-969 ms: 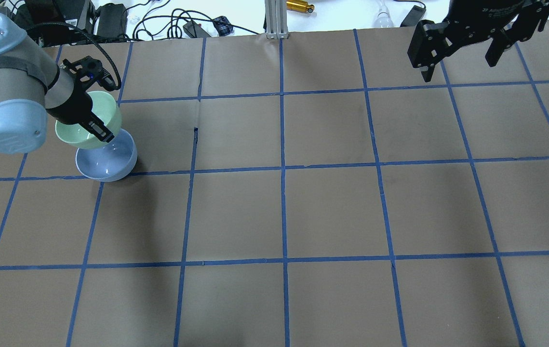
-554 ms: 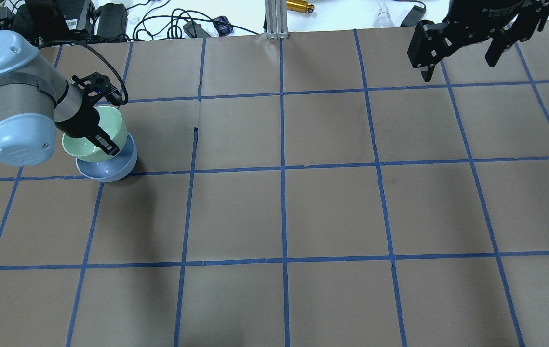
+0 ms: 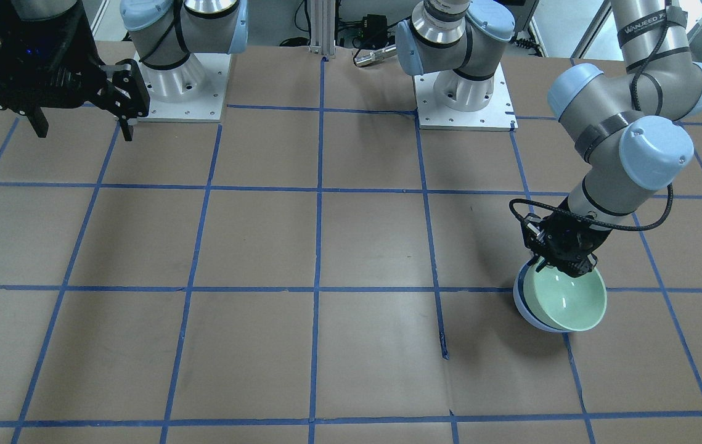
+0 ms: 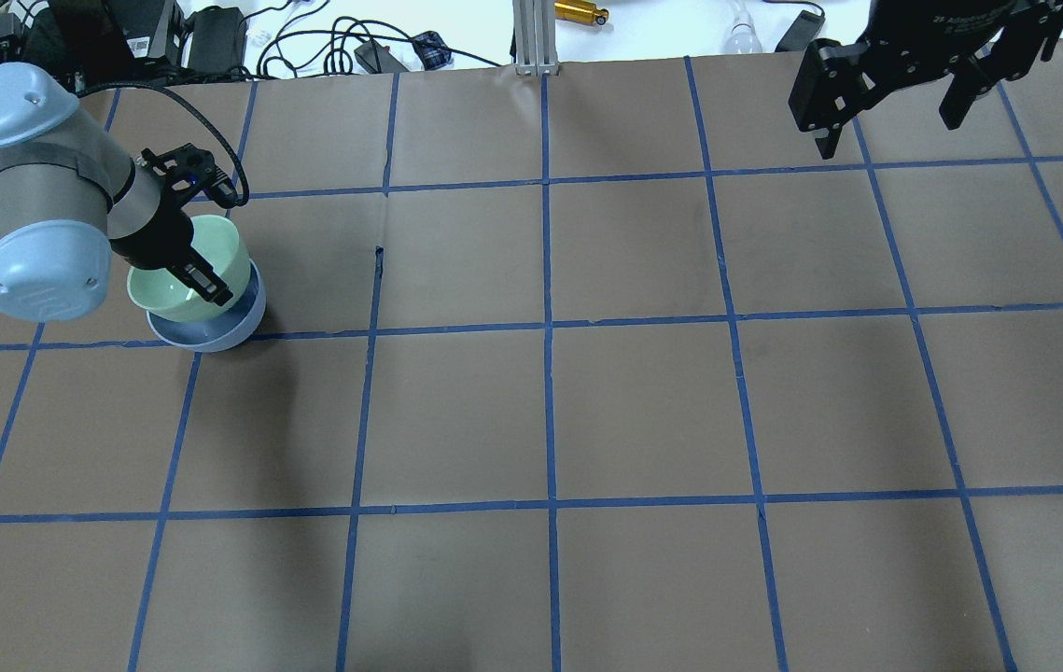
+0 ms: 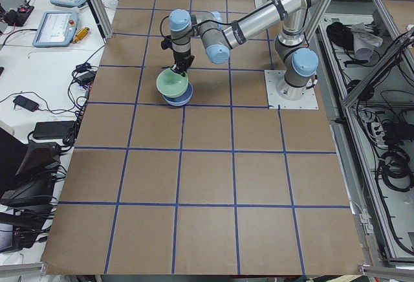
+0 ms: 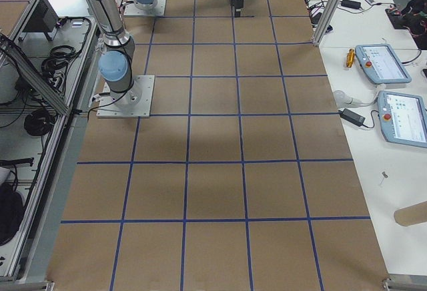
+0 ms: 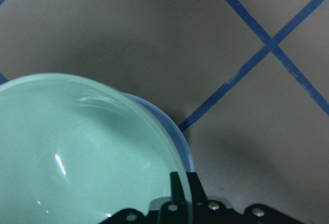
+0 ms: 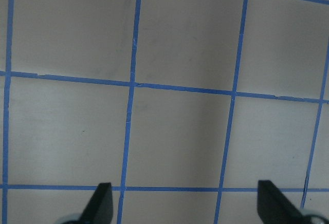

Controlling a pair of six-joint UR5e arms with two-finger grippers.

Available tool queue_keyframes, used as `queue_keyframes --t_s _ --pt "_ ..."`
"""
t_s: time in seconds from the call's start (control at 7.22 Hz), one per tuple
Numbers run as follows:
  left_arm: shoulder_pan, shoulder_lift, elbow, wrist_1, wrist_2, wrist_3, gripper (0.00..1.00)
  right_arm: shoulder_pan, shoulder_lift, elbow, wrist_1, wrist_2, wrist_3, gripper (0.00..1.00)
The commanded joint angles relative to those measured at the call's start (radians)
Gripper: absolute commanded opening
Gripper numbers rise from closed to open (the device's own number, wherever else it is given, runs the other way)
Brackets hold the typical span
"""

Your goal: Stack green bowl on blue bowl

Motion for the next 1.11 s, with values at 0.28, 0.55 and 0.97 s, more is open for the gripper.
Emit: queue_keyframes --t_s 0.28,0.55,0.97 --pt "-0.011 0.032 0.031 -0.022 0.002 -0.115 1.0 0.0 0.0 0.0 0.0 0.0 0.0 1.0" --pt "-0.015 0.041 0.167 -0.213 -0.01 -0.306 1.0 -0.001 0.0 0.0 0.0 0.0 0.0 1.0" --pt "-0.091 0.104 0.281 -0.343 -0.061 -0.711 1.0 -0.001 0.0 0.0 0.0 0.0 0.0 1.0"
